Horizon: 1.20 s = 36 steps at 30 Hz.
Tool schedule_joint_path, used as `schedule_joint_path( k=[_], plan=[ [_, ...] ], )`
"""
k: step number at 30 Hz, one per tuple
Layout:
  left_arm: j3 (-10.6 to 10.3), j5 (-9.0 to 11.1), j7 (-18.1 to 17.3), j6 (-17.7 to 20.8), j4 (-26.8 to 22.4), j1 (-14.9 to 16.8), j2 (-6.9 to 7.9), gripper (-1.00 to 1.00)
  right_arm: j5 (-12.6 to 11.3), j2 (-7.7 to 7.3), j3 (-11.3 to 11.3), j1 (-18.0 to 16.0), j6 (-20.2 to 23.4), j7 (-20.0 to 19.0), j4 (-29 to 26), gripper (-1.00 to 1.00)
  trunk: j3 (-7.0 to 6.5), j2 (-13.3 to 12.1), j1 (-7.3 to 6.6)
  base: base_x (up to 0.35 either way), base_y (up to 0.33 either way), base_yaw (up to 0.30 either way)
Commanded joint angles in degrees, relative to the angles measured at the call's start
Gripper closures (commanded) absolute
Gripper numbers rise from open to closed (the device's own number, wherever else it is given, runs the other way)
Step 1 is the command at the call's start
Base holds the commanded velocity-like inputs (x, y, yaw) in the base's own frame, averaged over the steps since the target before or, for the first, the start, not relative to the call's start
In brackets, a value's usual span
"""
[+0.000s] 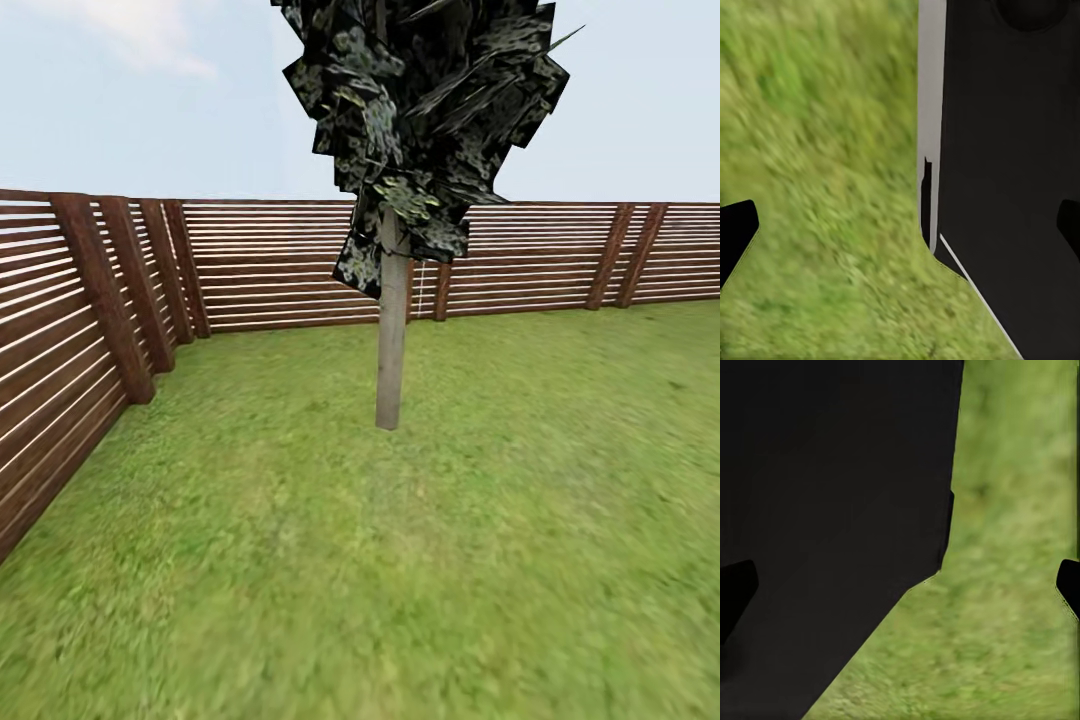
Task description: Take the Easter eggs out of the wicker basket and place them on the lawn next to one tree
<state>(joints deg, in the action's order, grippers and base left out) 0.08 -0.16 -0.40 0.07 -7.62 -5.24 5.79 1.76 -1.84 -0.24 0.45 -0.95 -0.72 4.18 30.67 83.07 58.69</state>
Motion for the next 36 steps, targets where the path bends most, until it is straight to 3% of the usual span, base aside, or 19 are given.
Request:
schedule_joint_path(
  k=[1,14,36],
  plan=[
    [0.0,0.0,0.0,0.0,-0.1,0.0,0.01,-1.0,0.2,-0.01,0.0,0.0,-0.1,-0.1,0.0,-1.0,0.03,0.0,0.04,0.334,0.0,0.0],
    [0.0,0.0,0.0,0.0,-0.2,0.0,0.01,-1.0,0.3,0.0,0.0,0.0,-0.1,-0.2,0.0,-1.0,-0.06,0.0,0.04,0.334,0.0,-0.178],
    [0.0,0.0,0.0,0.0,-0.3,0.0,0.05,-1.0,0.1,-0.08,-0.1,0.0,-0.1,0.2,0.0,-1.0,-0.11,0.0,0.04,0.335,0.0,-0.018]
  ],
)
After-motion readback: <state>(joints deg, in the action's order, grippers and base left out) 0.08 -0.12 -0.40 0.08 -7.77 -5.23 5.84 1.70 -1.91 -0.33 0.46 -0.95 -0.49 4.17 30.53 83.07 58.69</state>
